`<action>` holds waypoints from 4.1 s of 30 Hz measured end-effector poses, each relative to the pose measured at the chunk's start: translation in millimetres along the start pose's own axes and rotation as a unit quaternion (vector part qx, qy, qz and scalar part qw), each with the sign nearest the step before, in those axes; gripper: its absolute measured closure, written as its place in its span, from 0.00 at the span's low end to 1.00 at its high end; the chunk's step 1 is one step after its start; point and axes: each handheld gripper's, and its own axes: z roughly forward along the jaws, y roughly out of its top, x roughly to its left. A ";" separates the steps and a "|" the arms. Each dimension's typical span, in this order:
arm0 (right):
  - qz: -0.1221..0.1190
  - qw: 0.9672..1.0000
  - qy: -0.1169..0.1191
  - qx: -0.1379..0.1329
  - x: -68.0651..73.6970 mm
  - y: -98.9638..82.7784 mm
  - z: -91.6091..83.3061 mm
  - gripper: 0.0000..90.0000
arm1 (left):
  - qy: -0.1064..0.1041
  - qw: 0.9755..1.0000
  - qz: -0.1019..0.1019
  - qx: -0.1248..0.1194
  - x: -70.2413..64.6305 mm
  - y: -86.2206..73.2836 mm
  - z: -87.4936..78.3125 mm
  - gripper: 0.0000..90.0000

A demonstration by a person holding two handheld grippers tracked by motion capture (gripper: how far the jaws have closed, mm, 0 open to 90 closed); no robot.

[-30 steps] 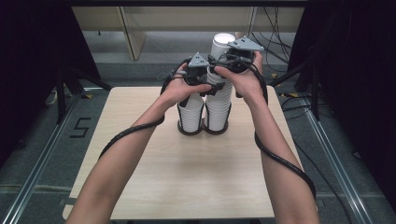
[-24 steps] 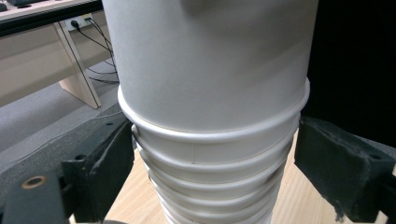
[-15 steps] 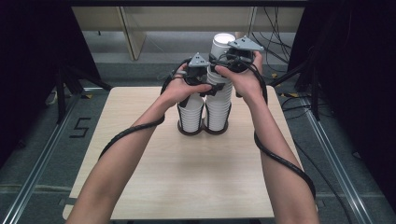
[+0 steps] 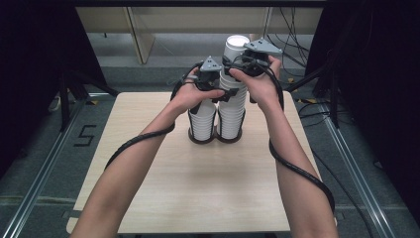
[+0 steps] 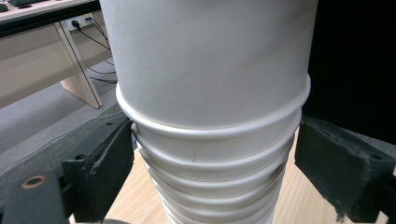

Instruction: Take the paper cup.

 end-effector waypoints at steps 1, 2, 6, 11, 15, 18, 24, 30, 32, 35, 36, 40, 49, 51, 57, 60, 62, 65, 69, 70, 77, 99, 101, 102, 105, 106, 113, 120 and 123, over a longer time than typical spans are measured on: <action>-0.003 1.000 0.001 -0.002 -0.5 -0.3 0.4 0.21 | 0.000 1.000 0.000 -0.001 0.0 -0.1 0.1 0.13; -0.004 1.000 -0.001 -0.003 -0.8 -0.3 0.5 0.21 | 0.000 1.000 -0.001 -0.004 -0.1 -0.4 0.6 0.13; -0.004 1.000 0.001 -0.009 -2.0 -0.3 3.2 0.20 | 0.001 1.000 0.001 0.001 -0.4 0.1 0.1 0.13; -0.010 1.000 0.002 -0.014 -1.5 0.3 7.2 0.21 | 0.002 1.000 0.001 0.000 -0.3 0.0 0.1 0.13; -0.008 1.000 0.000 -0.020 -1.1 0.2 6.0 0.22 | 0.001 1.000 0.002 0.000 -0.3 -0.1 0.3 0.13; -0.004 0.999 -0.002 -0.038 -1.2 3.5 3.8 0.23 | 0.001 1.000 0.004 0.004 0.0 0.2 -0.1 0.13; -0.014 0.998 -0.008 -0.052 0.8 12.9 -0.4 0.23 | 0.002 1.000 0.007 0.006 0.4 0.1 -0.4 0.13; -0.008 0.998 -0.005 -0.066 -1.5 13.8 -2.8 0.24 | 0.002 1.000 0.008 0.006 0.1 0.1 -0.6 0.13; -0.002 0.998 -0.003 -0.070 -2.4 15.4 -4.4 0.24 | 0.001 1.000 0.008 0.002 0.1 -0.2 0.0 0.13; -0.001 0.997 -0.004 -0.077 -3.8 18.6 -6.3 0.24 | 0.004 1.000 0.010 0.004 -0.2 -0.3 0.3 0.13; 0.004 0.997 -0.002 -0.079 -3.5 19.5 -7.0 0.24 | 0.006 1.000 0.015 0.007 -0.2 -0.3 0.0 0.14; 0.005 0.996 -0.004 -0.091 -3.4 24.3 -10.8 0.24 | 0.006 1.000 0.014 0.008 -0.1 -0.3 -0.1 0.14; 0.015 0.995 -0.006 -0.102 -4.8 29.4 -14.6 0.24 | 0.006 1.000 0.014 0.006 -0.1 -0.3 0.3 0.14; 0.018 0.994 -0.006 -0.106 -5.4 30.6 -15.7 0.24 | 0.006 1.000 0.013 0.005 -0.2 -0.3 0.4 0.14; 0.016 0.993 -0.008 -0.116 -5.4 35.1 -19.4 0.24 | 0.005 1.000 0.013 0.005 -0.3 -0.3 0.4 0.14; 0.020 0.993 -0.009 -0.120 -4.9 36.6 -21.2 0.24 | 0.005 1.000 0.012 0.005 -0.4 -0.3 0.4 0.14; 0.019 0.992 -0.009 -0.127 -5.0 38.1 -22.3 0.24 | 0.005 1.000 0.012 0.005 -0.2 -0.3 0.5 0.14; 0.022 0.991 -0.010 -0.130 -4.7 40.3 -24.8 0.24 | 0.005 1.000 0.015 0.006 -0.1 -0.2 0.0 0.14; 0.017 0.990 -0.010 -0.142 -5.7 43.2 -29.4 0.24 | 0.007 1.000 0.018 0.002 -0.4 -0.5 -0.3 0.14; 0.018 0.989 -0.008 -0.143 -5.4 43.9 -31.1 0.24 | 0.005 1.000 0.015 0.002 -0.5 -0.3 -0.7 0.13; 0.013 0.988 -0.009 -0.154 -7.2 49.6 -43.8 0.24 | 0.006 1.000 0.015 -0.011 1.5 6.9 -11.2 0.11; 0.002 0.986 -0.019 -0.164 -23.4 29.8 -100.3 0.24 | 0.007 0.999 0.021 -0.036 -16.6 4.3 -87.1 0.09; 0.002 0.987 -0.018 -0.161 -23.4 24.7 -105.3 0.24 | 0.006 0.999 0.020 -0.036 -19.6 0.8 -93.6 0.09; 0.002 0.986 -0.018 -0.163 -23.6 22.1 -107.3 0.24 | 0.004 0.999 0.019 -0.036 -21.0 -1.4 -96.8 0.09; 0.004 0.987 -0.019 -0.160 -25.1 13.9 -113.7 0.24 | 0.005 0.999 0.013 -0.033 -24.3 -8.7 -105.2 0.10; -0.001 0.987 -0.021 -0.160 -26.6 11.2 -115.0 0.24 | 0.006 0.999 0.012 -0.030 -25.1 -11.4 -107.8 0.10; -0.008 0.990 -0.022 -0.137 -26.7 -18.7 -123.1 0.24 | 0.002 1.000 0.007 -0.027 -34.7 -35.6 -127.7 0.11; -0.017 0.993 -0.019 -0.113 -23.8 -60.7 -128.1 0.24 | 0.002 1.000 0.020 -0.017 -51.6 -78.0 -132.1 0.05; -0.008 0.995 -0.013 -0.096 -22.5 -81.3 -129.1 0.24 | 0.001 1.000 0.013 -0.022 -54.8 -93.5 -133.1 0.05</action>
